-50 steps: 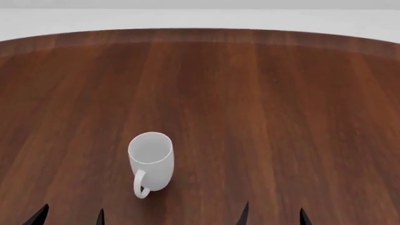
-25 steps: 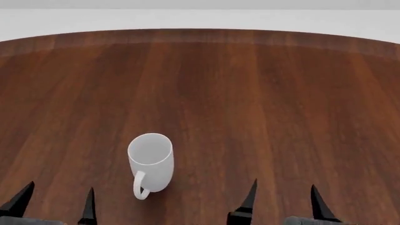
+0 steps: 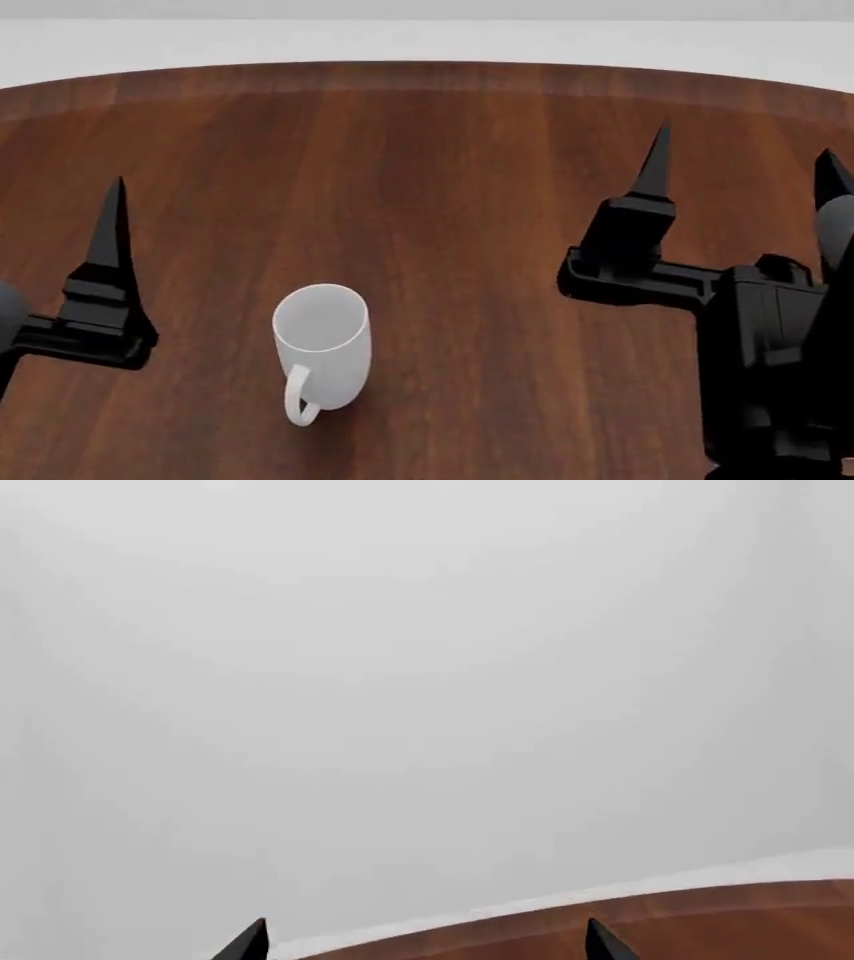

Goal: Put the white mug on the plate.

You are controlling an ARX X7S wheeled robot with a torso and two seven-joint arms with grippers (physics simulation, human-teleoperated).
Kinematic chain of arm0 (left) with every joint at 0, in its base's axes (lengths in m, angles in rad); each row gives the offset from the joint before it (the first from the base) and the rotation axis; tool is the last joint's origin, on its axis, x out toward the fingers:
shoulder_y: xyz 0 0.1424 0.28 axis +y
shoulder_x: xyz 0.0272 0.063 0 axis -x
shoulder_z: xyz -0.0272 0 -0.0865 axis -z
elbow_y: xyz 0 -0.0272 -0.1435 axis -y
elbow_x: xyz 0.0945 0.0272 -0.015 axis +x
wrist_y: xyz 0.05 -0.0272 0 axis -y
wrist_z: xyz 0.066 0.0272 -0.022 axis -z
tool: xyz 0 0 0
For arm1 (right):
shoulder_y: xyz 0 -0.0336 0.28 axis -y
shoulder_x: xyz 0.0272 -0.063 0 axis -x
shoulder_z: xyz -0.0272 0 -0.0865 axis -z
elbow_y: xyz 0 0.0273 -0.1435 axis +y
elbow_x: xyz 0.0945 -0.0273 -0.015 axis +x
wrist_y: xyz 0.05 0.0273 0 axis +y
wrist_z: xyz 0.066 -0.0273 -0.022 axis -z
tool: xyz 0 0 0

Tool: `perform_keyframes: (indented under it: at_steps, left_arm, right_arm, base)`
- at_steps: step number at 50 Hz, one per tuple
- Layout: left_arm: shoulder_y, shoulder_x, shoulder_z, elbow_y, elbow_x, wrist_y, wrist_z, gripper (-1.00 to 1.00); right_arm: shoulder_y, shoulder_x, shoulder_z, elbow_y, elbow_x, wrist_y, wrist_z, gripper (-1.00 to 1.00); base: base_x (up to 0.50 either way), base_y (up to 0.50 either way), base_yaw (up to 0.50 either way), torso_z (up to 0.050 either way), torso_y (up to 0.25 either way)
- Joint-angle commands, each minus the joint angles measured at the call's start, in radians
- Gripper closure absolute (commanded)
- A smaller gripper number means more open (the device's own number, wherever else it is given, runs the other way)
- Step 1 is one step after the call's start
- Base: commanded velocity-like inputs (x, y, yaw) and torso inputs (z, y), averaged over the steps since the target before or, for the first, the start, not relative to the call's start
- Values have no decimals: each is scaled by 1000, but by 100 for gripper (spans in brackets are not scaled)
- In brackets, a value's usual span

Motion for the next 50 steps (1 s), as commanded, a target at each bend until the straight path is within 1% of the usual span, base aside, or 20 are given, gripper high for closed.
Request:
perform_keyframes:
  at_steps: [1,3,6,8,11,18,26,33,50]
  left_arm:
    - [-117,-2,-41,40,-48,-80,13,-100]
    - [-124,12,-70,33,-86,-88,26,-100]
    - [-129,4,-51,28,-70,-83,23,-100]
    - [-125,18,-72,14,-103,-77,39,-100]
    - [-122,12,-58,2,-89,-58,42,-100]
    - [-112,12,-68,0,-102,-37,51,-100]
    - [-100,3,-54,-7,-93,-21,53,-100]
    - [-107,-7,-47,10,-93,-41,44,-100]
    - [-101,-12,-38,-7,-93,-29,43,-100]
  right_arm:
    - [132,41,75,-71,139,173,68,-100]
    - [130,43,79,-65,139,168,64,-100]
    - [118,47,75,-64,126,154,59,-100]
    - [105,48,72,-59,111,138,52,-100]
    - [92,50,62,-50,94,123,44,-100]
    - [105,60,57,-57,102,135,53,-100]
    - [115,69,47,-54,100,137,55,-100]
    - [109,78,38,-45,90,127,46,-100]
    - [123,82,24,-45,99,135,58,-100]
  base:
    - [0,0,0,0,0]
    - [0,0,0,0,0]
    - [0,0,0,0,0]
    - [0,0,0,0,0]
    - [0,0,0,0,0]
    - [0,0,0,0,0]
    - [0,0,0,0,-75]
    - [0,0,0,0,-76]
    - [-1,0,0,0,-139]
